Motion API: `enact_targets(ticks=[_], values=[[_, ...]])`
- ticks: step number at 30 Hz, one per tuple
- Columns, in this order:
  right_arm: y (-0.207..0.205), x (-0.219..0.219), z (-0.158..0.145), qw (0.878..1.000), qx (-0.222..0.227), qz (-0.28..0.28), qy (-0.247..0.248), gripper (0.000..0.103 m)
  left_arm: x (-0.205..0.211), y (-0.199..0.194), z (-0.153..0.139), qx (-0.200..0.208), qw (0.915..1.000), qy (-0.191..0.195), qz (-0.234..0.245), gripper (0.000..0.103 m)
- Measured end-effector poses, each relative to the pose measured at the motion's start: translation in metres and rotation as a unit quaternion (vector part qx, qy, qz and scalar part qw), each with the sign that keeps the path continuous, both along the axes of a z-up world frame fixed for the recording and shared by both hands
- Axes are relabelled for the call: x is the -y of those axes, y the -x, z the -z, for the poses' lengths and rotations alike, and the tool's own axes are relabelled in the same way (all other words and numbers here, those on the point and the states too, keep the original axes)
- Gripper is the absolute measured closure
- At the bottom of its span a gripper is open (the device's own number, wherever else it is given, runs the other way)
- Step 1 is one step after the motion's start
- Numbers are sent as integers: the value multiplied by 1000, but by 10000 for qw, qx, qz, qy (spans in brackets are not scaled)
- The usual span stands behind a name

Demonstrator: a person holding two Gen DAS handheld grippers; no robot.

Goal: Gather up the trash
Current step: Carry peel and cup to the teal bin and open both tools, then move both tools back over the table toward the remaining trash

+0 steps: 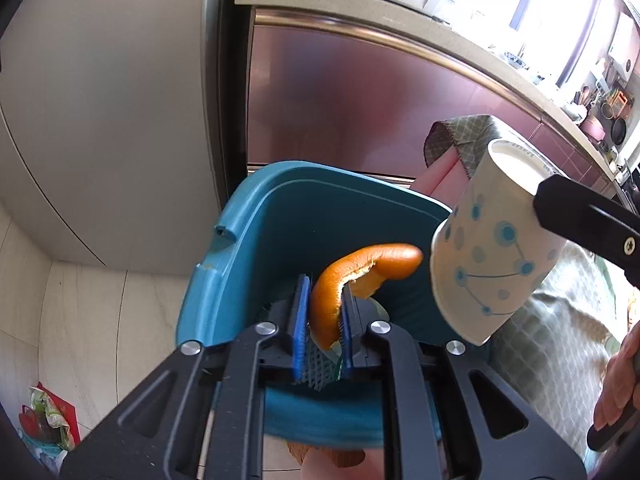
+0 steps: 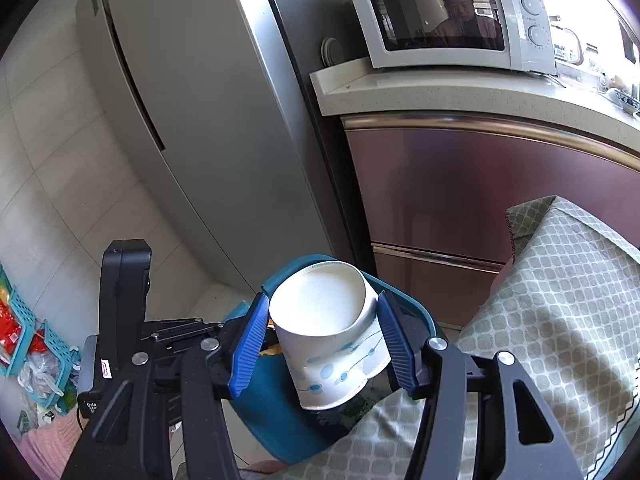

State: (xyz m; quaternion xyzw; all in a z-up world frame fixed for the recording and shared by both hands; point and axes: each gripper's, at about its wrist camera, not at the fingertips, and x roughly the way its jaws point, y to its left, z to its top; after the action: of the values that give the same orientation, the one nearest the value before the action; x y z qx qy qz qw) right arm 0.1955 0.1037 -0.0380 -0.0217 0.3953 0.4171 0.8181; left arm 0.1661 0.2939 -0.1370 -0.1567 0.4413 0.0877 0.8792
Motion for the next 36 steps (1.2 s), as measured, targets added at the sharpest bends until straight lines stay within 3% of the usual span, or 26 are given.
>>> enact_targets(ticks=[3,7,12,24,36], values=[[-3,-2,5,10000,-36,44,33,48,1,-10,9,-102,9999,50,-36,83],[-1,3,8,10000,-71,43,35,48,2,-15,18,-124,9998,149,-68,82],[3,14,8,9999,-118,9,-17,48,4,-7,13,53,9999,88,-97,78],[34,59,-13,9993,-64,-20,-369,47,33,23,-40,753,9969,-141,176,71],[73,147,-46,9957,325,454,-745,46,116,50,-96,1516,9798,25,1306,62]])
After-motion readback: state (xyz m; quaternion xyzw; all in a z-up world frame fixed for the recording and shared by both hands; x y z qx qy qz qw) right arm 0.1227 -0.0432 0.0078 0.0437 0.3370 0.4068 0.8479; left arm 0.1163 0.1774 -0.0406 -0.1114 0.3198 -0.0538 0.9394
